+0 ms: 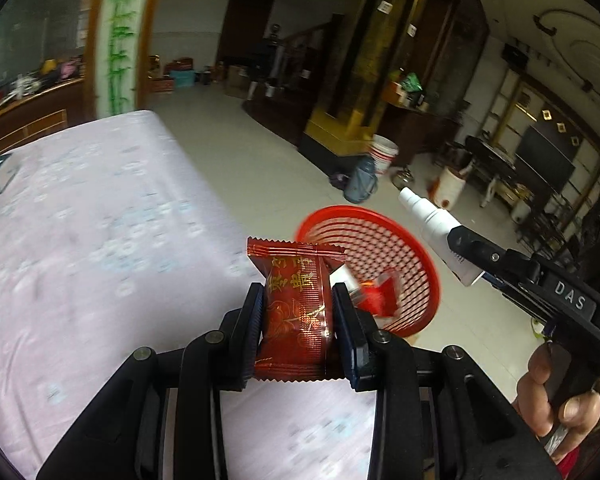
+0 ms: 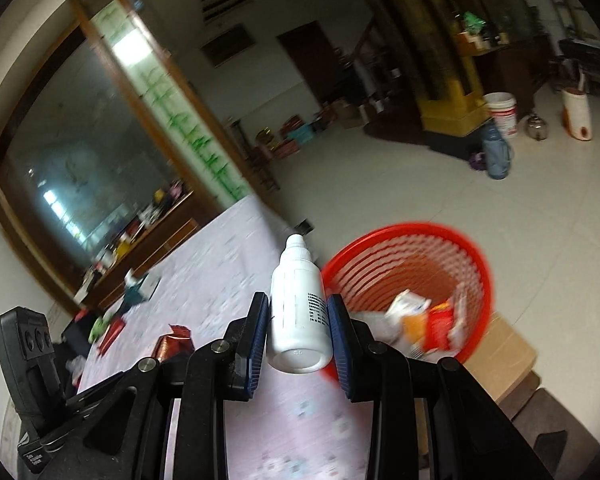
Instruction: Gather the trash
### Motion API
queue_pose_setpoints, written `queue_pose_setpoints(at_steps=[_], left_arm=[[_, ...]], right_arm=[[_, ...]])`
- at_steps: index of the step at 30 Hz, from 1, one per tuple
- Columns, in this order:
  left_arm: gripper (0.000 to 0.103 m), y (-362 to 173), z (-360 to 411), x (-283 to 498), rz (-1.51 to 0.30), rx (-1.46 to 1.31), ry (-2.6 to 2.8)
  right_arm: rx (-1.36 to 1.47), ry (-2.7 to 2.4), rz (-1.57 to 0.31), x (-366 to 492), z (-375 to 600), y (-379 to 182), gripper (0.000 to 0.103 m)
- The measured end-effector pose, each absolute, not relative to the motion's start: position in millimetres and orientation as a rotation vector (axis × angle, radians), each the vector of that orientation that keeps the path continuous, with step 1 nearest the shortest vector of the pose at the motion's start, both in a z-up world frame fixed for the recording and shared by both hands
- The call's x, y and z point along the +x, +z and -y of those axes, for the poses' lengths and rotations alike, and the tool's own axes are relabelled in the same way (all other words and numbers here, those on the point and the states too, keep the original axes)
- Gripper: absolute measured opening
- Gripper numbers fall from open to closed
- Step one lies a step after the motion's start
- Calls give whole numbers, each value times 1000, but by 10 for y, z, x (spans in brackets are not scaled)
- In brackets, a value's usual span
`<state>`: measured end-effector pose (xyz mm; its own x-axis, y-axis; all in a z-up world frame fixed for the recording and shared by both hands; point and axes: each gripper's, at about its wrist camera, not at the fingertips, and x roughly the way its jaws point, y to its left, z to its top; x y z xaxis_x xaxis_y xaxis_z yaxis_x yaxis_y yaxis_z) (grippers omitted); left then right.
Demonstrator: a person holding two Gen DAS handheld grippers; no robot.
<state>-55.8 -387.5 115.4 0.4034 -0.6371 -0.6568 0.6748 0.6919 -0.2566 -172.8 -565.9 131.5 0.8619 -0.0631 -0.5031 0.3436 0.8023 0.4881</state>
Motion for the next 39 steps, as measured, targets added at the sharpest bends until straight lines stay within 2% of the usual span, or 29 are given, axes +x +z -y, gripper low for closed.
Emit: queue_pose_setpoints(at_steps=[13, 15, 17, 18, 24, 27, 32, 39], left_arm=[[33, 837, 4989, -346, -861, 125, -893], [37, 777, 5037, -287, -857, 126, -881], [55, 750, 5038, -273, -848, 126, -876], [58, 749, 5020, -279, -844, 121, -877], [63, 858, 4812, -382, -806, 105, -884], [74, 929, 4597, -494, -766, 102, -864], [83, 981, 4119, -748, -693, 121, -814], [93, 988, 3394, -1022, -627, 109, -722]], right_arm=[[676, -344, -517, -1564, 6372, 1125, 33], [679, -361, -518, -1503, 6430, 1064, 33], [679, -391, -536, -1467, 6496, 1009, 36], [690, -389, -537, -1480, 6508, 987, 37], [700, -370, -521, -1658, 6498, 1003, 38], [663, -376, -522, -1757, 6333, 1047, 46], [561, -403, -526, -1915, 5929, 1131, 72], [369, -535, -549, -2122, 5288, 1127, 85]])
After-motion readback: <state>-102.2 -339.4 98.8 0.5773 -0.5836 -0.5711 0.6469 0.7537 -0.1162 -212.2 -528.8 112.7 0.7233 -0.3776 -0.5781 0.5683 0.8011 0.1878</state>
